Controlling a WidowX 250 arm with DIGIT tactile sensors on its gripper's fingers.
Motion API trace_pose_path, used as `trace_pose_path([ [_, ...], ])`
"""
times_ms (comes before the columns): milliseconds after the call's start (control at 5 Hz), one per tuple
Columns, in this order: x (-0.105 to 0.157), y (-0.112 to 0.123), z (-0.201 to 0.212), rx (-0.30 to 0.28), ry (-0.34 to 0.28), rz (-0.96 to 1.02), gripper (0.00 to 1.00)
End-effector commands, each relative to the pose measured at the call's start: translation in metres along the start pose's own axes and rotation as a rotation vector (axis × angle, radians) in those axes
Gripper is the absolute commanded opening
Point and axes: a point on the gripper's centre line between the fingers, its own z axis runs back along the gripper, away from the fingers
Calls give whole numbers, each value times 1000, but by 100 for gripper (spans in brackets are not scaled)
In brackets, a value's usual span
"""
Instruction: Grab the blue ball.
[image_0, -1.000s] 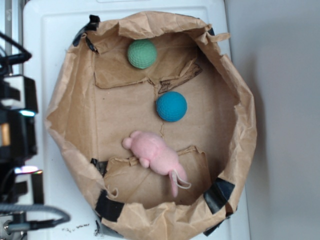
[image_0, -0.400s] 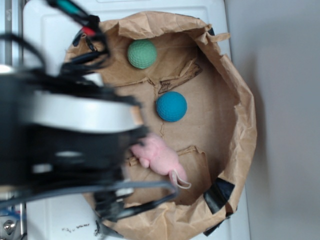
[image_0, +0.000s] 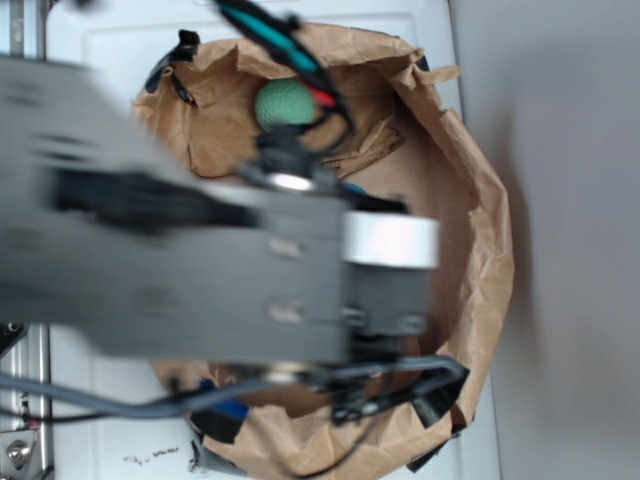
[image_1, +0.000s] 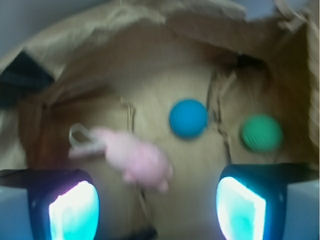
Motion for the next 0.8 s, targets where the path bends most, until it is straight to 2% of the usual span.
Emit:
trace_pose_path([
  [0,11,1,15,-15,-55,13,100],
  [400,11,1,15,-15,-55,13,100],
  [600,16,20,-9,-12,-37,5,100],
])
